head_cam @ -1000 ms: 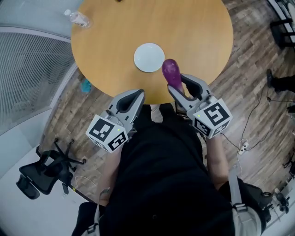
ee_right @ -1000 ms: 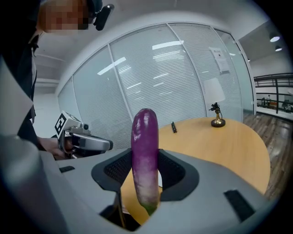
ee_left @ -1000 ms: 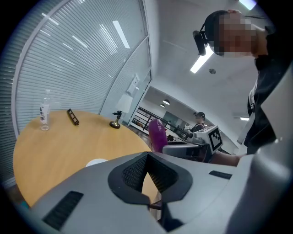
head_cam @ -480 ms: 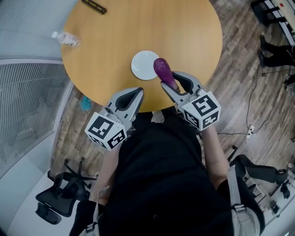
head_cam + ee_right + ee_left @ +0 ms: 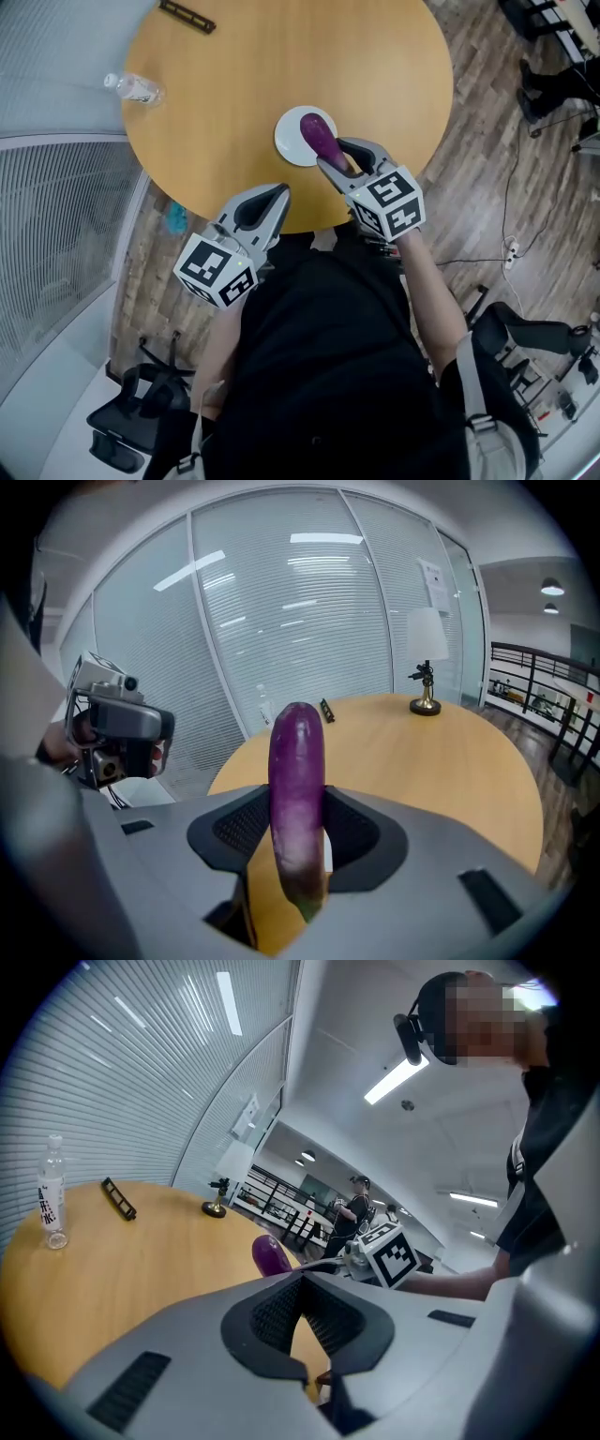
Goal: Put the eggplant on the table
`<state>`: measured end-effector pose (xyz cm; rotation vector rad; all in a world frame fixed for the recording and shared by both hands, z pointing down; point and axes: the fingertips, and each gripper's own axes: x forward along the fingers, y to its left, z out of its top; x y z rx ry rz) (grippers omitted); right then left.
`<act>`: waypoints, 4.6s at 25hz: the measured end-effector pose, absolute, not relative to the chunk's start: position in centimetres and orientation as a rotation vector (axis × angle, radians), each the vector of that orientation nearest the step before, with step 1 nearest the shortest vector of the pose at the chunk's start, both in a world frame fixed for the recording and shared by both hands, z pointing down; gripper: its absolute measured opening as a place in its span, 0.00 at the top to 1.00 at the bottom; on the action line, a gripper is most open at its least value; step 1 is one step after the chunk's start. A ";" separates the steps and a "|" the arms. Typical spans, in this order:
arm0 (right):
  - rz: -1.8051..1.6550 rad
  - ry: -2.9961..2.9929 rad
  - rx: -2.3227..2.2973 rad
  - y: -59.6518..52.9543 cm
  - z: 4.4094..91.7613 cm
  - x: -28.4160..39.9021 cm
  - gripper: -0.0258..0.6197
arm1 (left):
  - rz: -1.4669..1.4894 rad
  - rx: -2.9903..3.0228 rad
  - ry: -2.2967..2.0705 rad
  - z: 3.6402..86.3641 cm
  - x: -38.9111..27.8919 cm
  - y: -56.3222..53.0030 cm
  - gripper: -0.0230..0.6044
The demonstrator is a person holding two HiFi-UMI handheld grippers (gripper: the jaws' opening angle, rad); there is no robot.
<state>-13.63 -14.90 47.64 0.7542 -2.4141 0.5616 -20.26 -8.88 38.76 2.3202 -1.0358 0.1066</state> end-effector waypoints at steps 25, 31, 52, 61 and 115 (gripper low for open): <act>0.572 -2.014 0.817 -18.1 62.6 -16.2 0.67 | 0.109 2.312 -0.972 40.4 -25.3 -9.8 0.95; 0.549 -1.966 0.786 -18.2 63.6 -16.8 0.67 | 0.109 2.303 -0.975 40.5 -25.8 -9.6 0.95; 0.517 -1.930 0.799 -18.2 64.1 -16.8 0.59 | 0.107 2.302 -1.009 40.3 -26.7 -7.7 0.95; 0.520 -1.928 0.809 -18.1 63.8 -16.2 0.56 | 0.111 2.290 -1.030 40.2 -27.0 -6.4 0.95; 0.693 -2.538 0.820 2.5 43.3 15.6 0.93 | 0.178 2.346 -0.992 39.5 7.3 5.9 0.95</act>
